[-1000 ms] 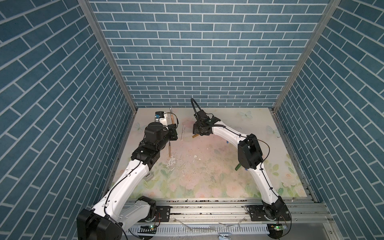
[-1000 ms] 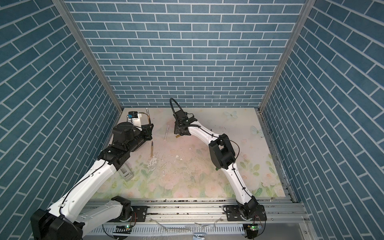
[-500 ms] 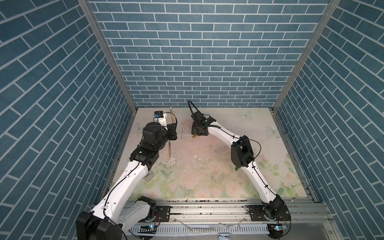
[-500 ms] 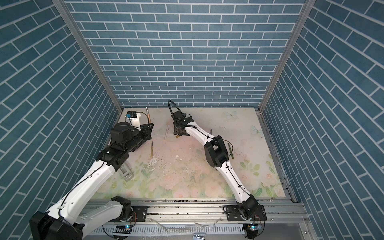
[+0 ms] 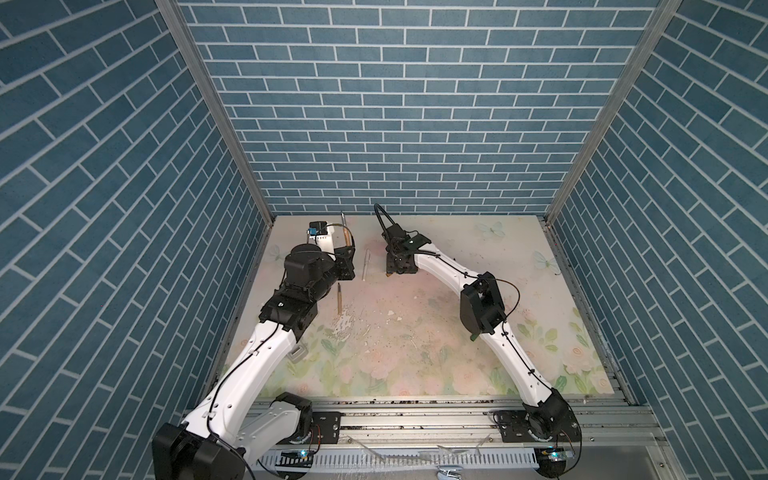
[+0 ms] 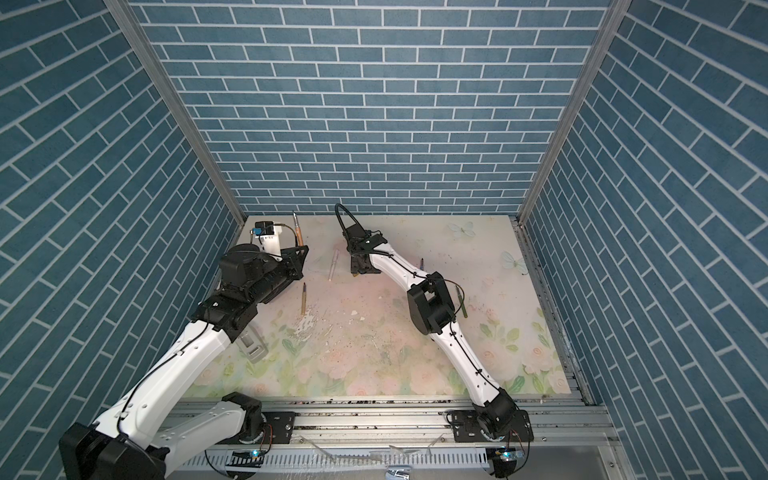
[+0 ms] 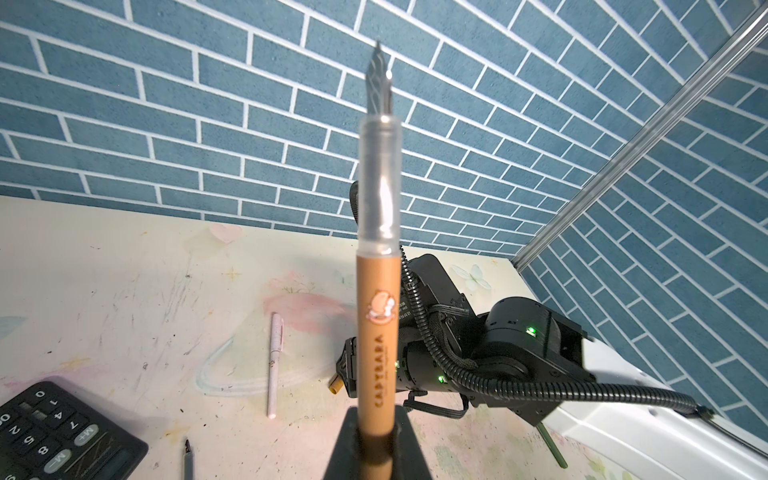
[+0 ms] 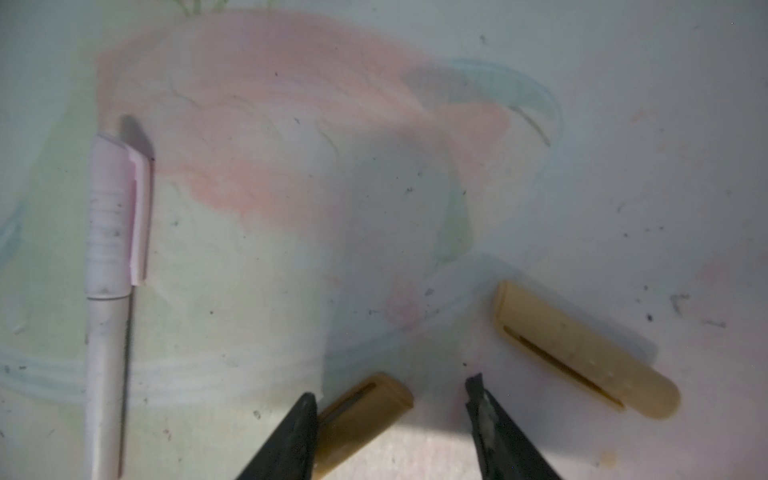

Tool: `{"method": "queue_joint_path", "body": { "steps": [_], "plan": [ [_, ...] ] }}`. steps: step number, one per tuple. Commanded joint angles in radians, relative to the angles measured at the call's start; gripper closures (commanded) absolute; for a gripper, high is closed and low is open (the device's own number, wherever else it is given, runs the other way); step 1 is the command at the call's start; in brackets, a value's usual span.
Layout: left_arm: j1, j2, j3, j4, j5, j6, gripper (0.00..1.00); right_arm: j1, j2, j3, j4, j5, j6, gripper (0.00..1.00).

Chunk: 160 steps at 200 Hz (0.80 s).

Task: Insert the pens into the pen caps
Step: 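Lower the right gripper and grasp the smaller tan cap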

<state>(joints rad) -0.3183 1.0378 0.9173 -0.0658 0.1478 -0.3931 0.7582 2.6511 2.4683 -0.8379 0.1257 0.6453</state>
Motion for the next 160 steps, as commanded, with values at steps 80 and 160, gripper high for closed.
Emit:
{"method": "queue_joint_path", "body": {
  "steps": [80,160],
  "plan": [
    [0.013,0.012,-0.015,0.038,0.031,-0.012,1.0,-0.002,-0.086,-0.112,-0.047,-0.062,-0.085,0.55],
    [0.024,0.034,-0.017,0.05,0.057,-0.032,1.0,-0.026,-0.124,-0.155,0.04,-0.184,-0.066,0.64]
  ]
}}
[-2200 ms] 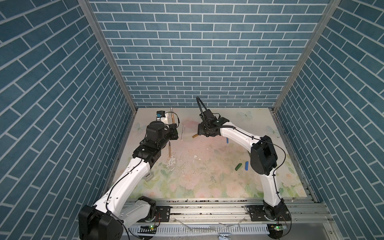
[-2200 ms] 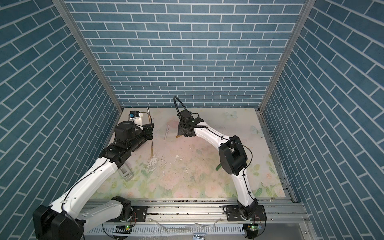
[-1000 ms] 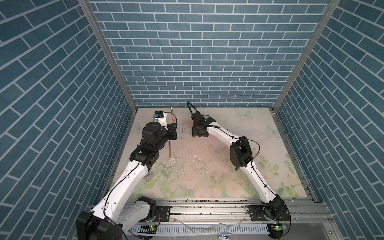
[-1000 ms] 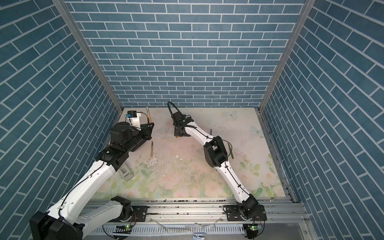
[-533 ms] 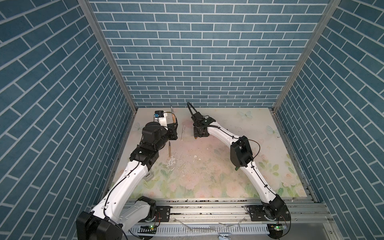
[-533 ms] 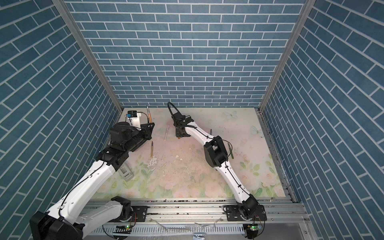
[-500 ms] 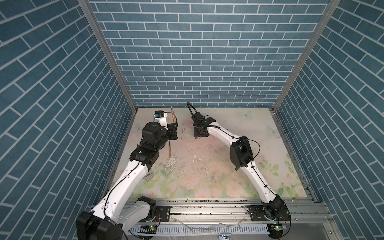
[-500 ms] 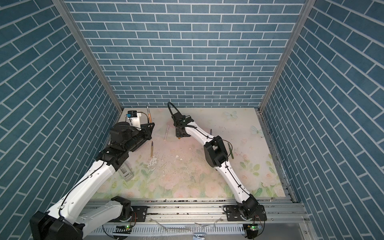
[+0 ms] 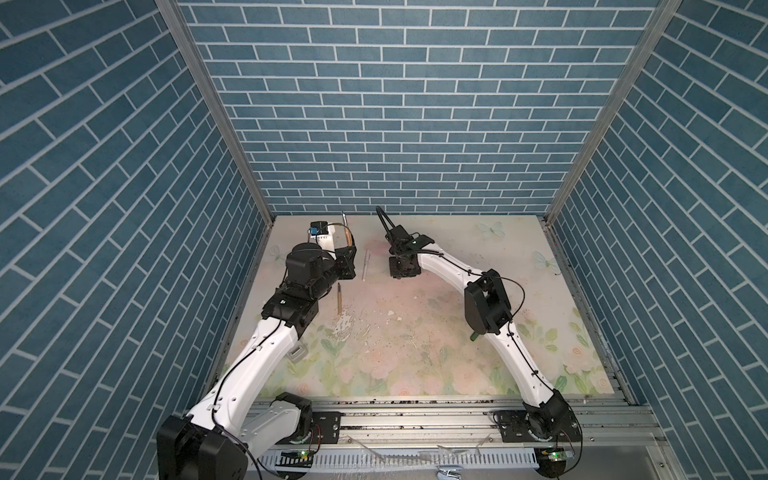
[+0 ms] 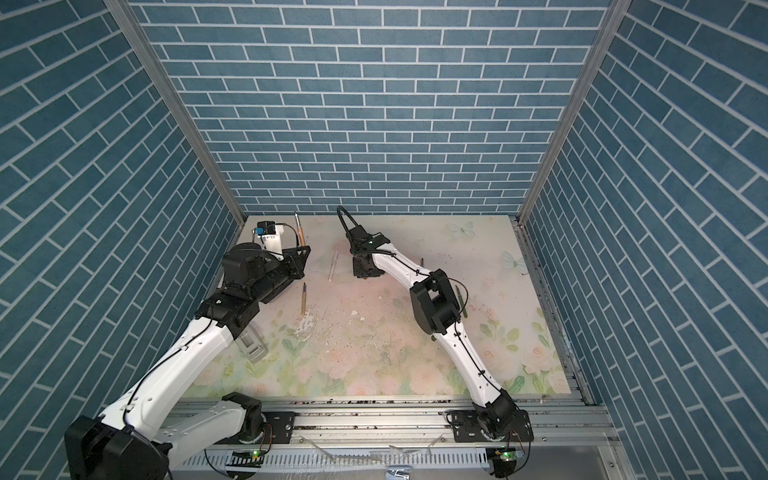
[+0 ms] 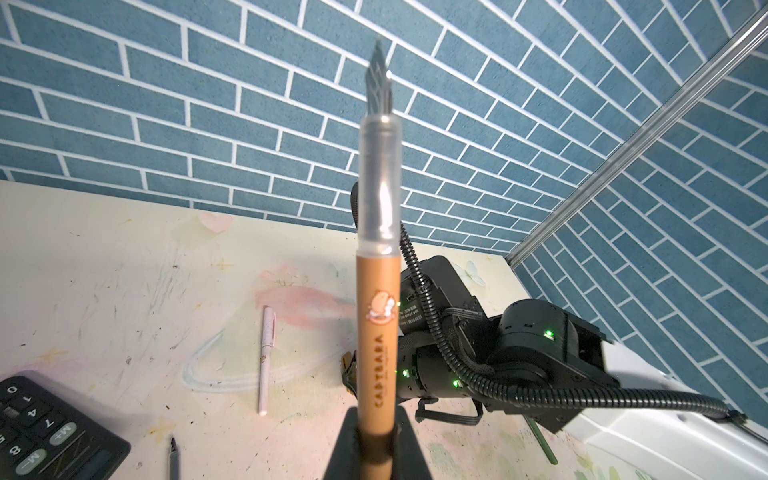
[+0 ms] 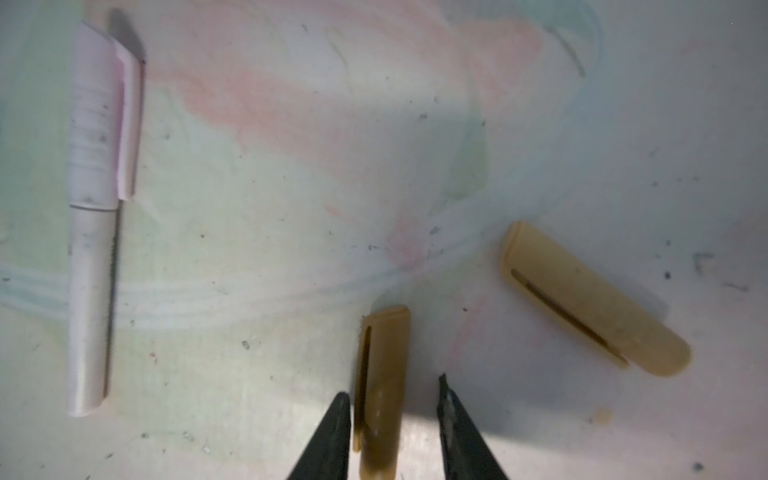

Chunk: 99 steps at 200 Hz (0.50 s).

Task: Insert the pens into the pen caps
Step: 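Lower the right gripper and grasp the smaller tan cap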

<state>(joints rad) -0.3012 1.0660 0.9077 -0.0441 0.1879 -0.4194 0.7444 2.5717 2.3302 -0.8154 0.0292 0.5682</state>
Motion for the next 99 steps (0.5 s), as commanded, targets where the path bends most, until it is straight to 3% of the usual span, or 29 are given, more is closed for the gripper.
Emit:
{"method": "queue_joint_path", "body": {
  "steps": [1,42,99],
  "plan": [
    [0.007,0.006,-0.008,0.029,0.017,-0.006,1.0,-0.012,-0.044,-0.016,0.019,-0.089,0.012,0.64],
    [0.012,0.009,-0.009,0.033,0.024,-0.009,1.0,-0.028,-0.037,0.001,0.032,-0.111,0.033,0.6],
    [0.018,0.015,-0.009,0.038,0.035,-0.017,1.0,-0.037,-0.003,0.046,0.012,-0.13,0.062,0.73]
  ]
}}
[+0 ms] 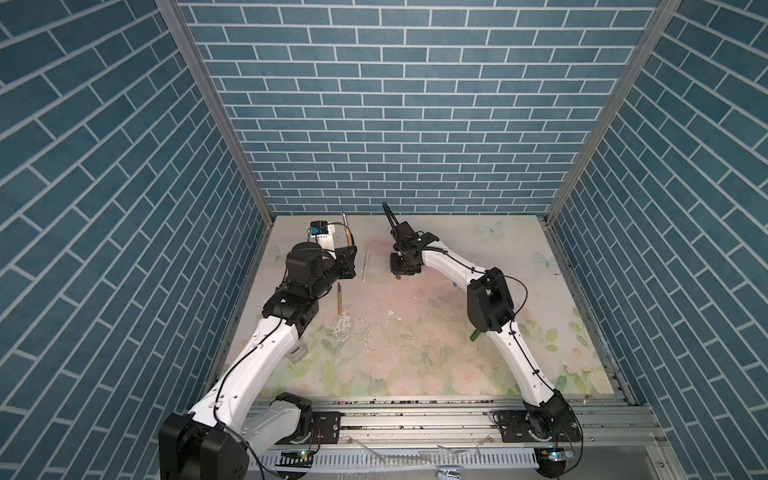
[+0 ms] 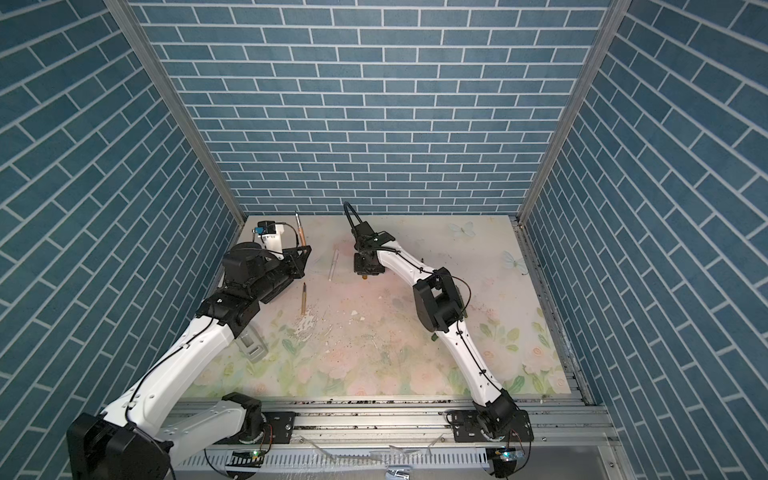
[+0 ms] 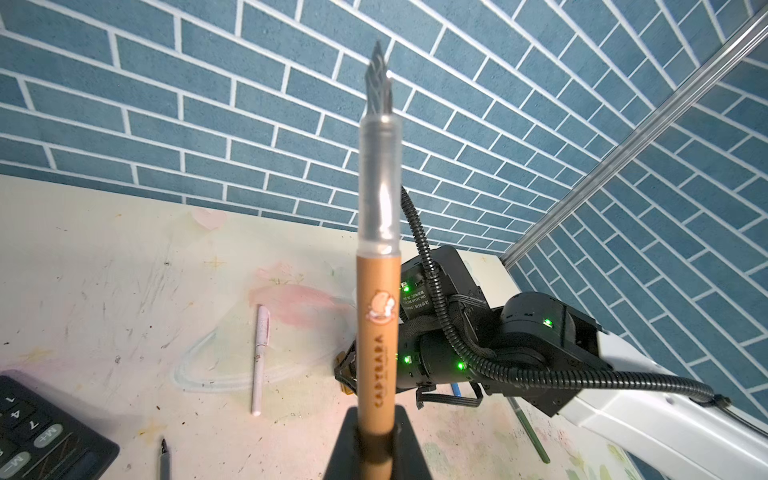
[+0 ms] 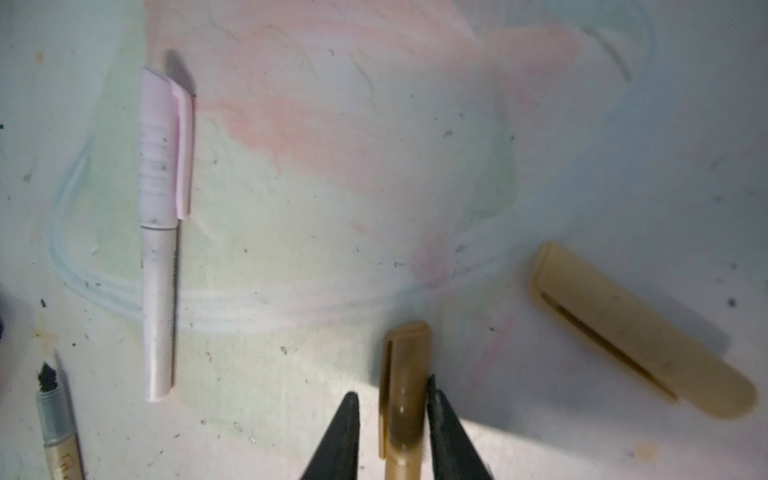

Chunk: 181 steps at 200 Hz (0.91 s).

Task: Insert the pens into the pen caps
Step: 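Lower the right gripper and grasp the smaller tan cap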

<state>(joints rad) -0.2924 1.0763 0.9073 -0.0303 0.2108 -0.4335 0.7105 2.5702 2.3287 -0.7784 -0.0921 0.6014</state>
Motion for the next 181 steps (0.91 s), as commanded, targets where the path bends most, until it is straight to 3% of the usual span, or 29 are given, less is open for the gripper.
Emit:
{"method": "queue_joint_path", "body": {
  "steps": [1,73,181],
  "plan": [
    [0.01,0.006,-0.008,0.024,0.012,-0.002,1.0,-0.004,-0.001,0.049,-0.026,-0.007,0.029,0.73],
    [0.014,0.012,-0.007,0.027,0.022,-0.007,1.0,-0.008,0.047,0.092,-0.074,0.028,0.029,0.81],
    [0.02,0.021,-0.006,0.033,0.033,-0.013,1.0,-0.008,0.101,0.111,-0.108,0.028,0.023,0.81]
  ]
}}
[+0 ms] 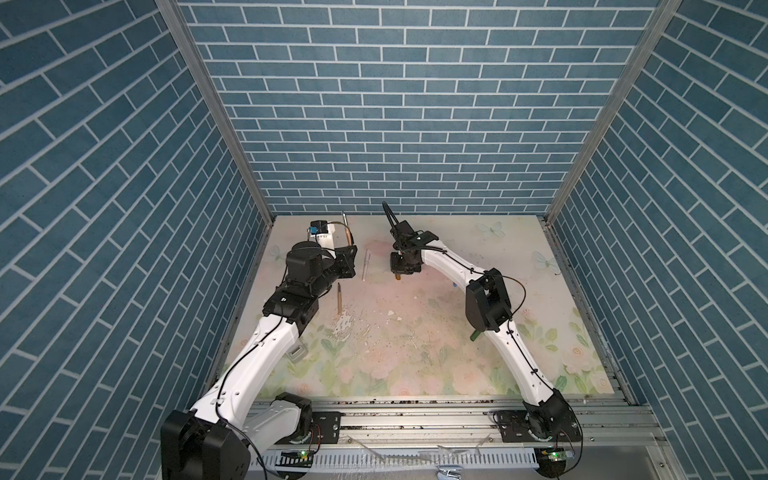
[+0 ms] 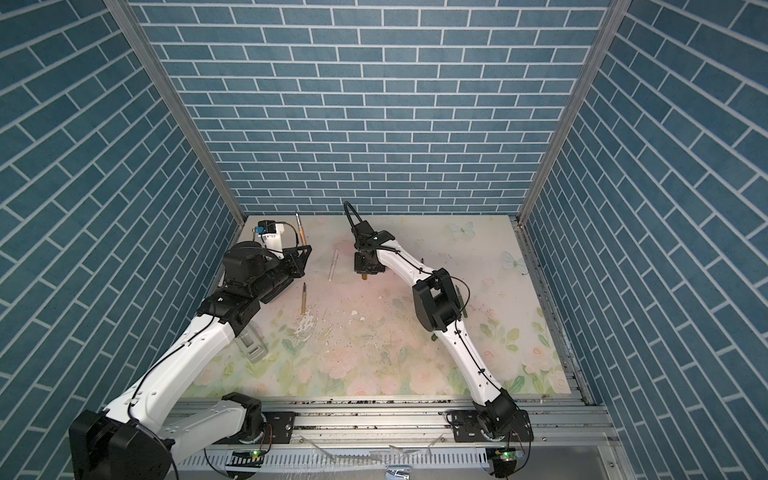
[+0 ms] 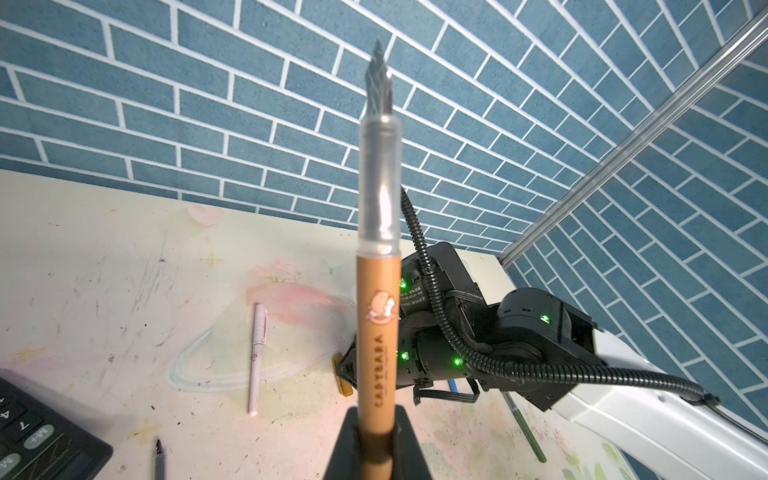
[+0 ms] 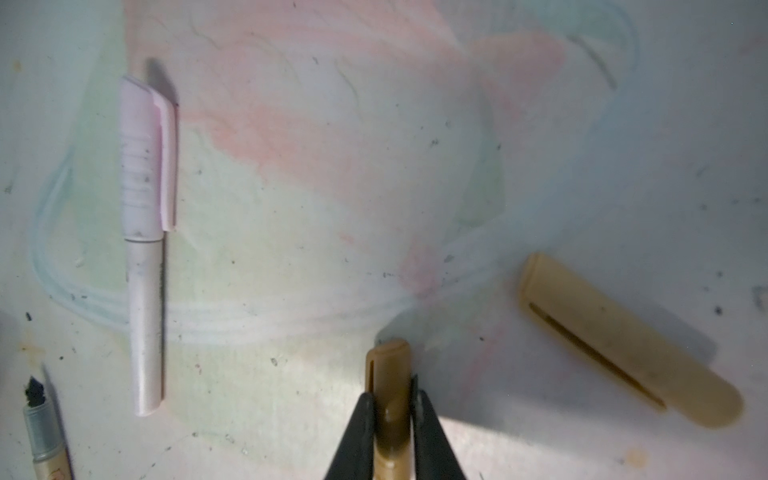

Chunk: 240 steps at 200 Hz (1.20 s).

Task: Insert the pens into the pen caps
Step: 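Lower the right gripper and grasp the smaller tan cap, then lift the tan cap with the right gripper toward the left gripper's pen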

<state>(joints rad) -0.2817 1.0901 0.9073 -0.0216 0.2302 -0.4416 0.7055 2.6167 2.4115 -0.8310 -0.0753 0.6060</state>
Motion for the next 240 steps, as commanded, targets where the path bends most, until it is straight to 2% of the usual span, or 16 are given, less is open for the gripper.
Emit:
{"method": "queue_joint_path", "body": {
  "steps": [1,76,130,190,223,240],
  "plan": [
    [0.009,0.007,-0.007,0.025,0.014,-0.005,1.0,-0.002,0.056,0.029,-0.055,0.01,0.018,0.81],
    [0.015,0.019,-0.006,0.03,0.021,-0.012,1.0,0.029,0.088,0.037,-0.076,0.019,0.017,0.8],
    [0.021,0.026,-0.007,0.036,0.027,-0.017,1.0,0.046,0.012,0.042,-0.026,0.005,0.02,0.83],
    [0.033,0.027,-0.012,0.059,0.055,-0.022,1.0,0.046,-0.264,-0.226,0.167,0.048,0.023,0.84],
    [0.033,0.035,-0.022,0.101,0.104,-0.026,1.0,0.044,-0.416,-0.456,0.28,0.073,0.031,0.84],
    [0.033,0.04,-0.035,0.152,0.149,-0.032,1.0,0.045,-0.544,-0.606,0.369,0.089,0.041,0.85]
  ]
}}
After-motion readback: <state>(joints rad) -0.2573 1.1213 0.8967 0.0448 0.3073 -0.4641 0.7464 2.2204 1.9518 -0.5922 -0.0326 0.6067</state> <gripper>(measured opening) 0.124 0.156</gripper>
